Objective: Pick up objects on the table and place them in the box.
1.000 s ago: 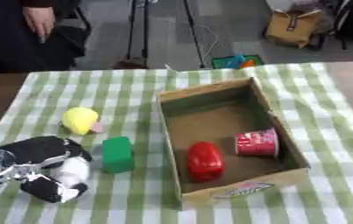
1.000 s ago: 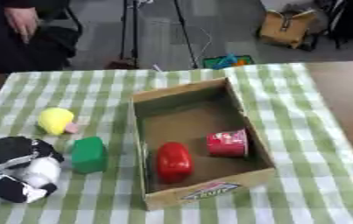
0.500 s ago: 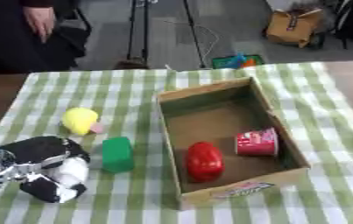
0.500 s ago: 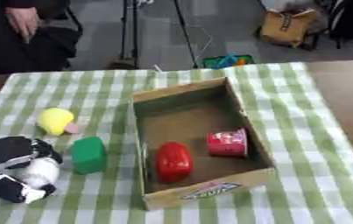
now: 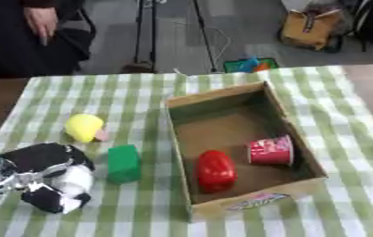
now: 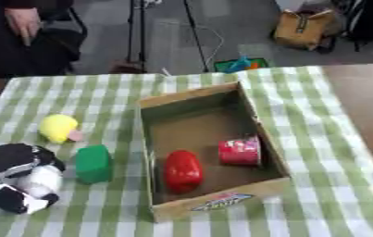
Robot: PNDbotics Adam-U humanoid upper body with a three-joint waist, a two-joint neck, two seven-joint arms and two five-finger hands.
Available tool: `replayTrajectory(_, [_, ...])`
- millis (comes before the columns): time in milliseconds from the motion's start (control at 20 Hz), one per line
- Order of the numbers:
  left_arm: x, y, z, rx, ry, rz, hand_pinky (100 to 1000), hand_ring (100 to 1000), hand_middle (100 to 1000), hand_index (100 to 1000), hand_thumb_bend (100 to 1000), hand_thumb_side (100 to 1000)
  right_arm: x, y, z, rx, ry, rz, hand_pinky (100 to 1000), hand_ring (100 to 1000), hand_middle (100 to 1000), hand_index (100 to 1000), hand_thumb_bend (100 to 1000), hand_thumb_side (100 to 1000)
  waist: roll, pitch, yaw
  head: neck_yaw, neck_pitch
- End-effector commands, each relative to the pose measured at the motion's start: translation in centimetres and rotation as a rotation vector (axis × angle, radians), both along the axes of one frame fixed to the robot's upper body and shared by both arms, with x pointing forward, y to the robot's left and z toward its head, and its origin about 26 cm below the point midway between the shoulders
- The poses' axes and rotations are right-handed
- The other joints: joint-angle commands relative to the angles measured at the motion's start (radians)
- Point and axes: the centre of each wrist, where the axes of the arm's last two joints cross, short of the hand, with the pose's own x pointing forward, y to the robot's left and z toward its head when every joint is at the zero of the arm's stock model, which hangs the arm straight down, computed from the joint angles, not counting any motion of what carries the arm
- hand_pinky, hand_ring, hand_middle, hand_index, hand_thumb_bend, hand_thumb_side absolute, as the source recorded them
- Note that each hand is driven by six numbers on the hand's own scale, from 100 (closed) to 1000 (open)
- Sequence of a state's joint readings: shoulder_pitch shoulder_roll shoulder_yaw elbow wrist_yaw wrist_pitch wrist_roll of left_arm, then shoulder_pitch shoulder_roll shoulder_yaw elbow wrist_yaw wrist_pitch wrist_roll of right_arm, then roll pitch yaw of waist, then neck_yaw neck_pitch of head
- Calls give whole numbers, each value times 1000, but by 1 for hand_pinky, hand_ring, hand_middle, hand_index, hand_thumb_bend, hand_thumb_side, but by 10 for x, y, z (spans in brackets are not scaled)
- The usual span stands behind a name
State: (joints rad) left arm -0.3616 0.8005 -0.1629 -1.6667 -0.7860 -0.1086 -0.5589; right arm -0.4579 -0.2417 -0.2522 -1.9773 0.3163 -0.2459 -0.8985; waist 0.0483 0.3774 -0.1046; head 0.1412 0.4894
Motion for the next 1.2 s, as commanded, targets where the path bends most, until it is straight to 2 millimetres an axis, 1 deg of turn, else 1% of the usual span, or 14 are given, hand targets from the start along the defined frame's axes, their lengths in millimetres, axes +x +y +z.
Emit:
replayTrajectory(50, [-1,6,19,49,-39,18,173,472,511,540,148,430,-5,0,9,-8,-50,3,619,585,452,595,100,467,2,-24,1,0,-13])
replayTrajectory(450, [-2,4,31,87,-28,27,194,456,491,504,174,427,-5,0,9,-12,-48,2,619,585,452,597,100,459,10,-31,1,-4,-10])
replayTrajectory(850, [-3,2,44,120,-15,22,202,455,488,501,183,422,-5,-1,8,-15,-44,0,622,585,452,597,100,457,17,-38,0,-6,-6])
replayTrajectory(1200, [-6,-4,63,146,-24,-2,206,453,485,502,187,405,-5,-2,6,-19,-36,-6,621,585,452,596,100,448,25,-51,2,-8,3])
